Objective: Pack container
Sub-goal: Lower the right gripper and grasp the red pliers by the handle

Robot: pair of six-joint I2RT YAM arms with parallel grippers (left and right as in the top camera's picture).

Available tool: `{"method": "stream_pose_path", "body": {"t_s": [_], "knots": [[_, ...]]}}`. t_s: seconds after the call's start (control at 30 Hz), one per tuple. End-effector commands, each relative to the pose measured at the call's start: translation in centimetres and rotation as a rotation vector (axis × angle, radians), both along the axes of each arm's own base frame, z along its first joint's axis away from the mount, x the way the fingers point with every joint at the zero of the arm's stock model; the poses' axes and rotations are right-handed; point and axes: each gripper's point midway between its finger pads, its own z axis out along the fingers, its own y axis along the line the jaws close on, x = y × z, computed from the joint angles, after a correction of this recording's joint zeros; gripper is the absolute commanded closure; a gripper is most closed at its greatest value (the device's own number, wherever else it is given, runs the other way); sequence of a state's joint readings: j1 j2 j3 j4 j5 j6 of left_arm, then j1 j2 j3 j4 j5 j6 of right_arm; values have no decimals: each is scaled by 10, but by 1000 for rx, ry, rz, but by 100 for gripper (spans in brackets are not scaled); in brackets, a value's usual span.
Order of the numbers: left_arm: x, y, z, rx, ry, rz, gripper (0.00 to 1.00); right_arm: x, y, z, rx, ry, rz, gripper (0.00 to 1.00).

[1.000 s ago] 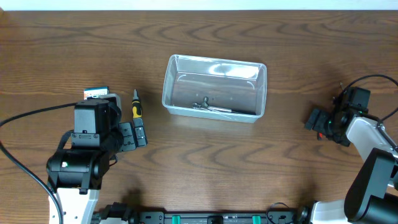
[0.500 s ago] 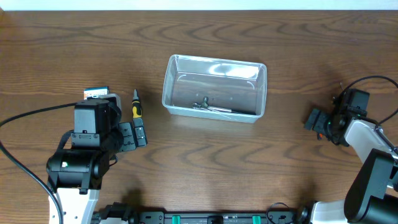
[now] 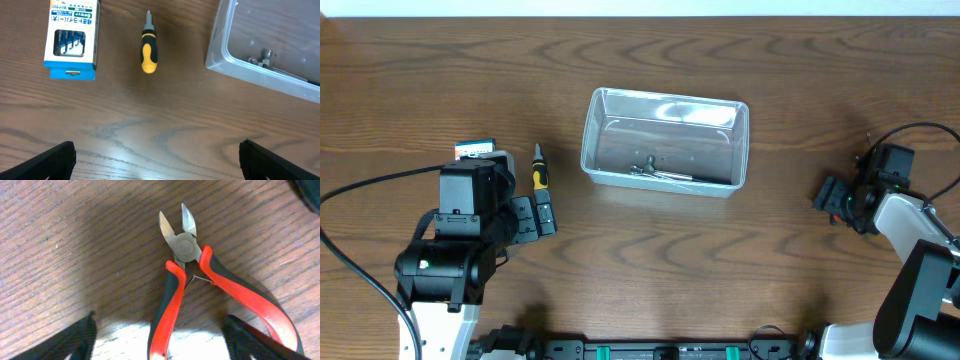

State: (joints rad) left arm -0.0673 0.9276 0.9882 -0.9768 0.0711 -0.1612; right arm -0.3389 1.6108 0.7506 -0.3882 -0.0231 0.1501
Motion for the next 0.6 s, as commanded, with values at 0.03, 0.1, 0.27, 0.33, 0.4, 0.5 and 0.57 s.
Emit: {"method": "stream_pose_path", "body": {"t_s": [0.03, 0.1, 0.27, 0.33, 0.4, 0.5, 0.57], "knots": [[2, 2, 7, 6, -19, 9, 2, -10, 12, -11, 51, 32, 2, 33], [2, 2, 7, 6, -19, 9, 2, -10, 12, -11, 53, 32, 4, 39], [2, 2, 7, 6, -19, 9, 2, -10, 12, -11, 54, 32, 3, 53], [2, 2, 7, 6, -19, 9, 2, -10, 12, -11, 54, 32, 3, 57], [2, 2, 7, 6, -19, 9, 2, -10, 12, -11, 54, 32, 3, 61], [2, 2, 7, 6, -19, 9, 2, -10, 13, -11, 58, 30, 5, 64], [2, 2, 7, 6, -19, 9, 2, -9, 15, -11, 67, 27, 8, 69]]}}
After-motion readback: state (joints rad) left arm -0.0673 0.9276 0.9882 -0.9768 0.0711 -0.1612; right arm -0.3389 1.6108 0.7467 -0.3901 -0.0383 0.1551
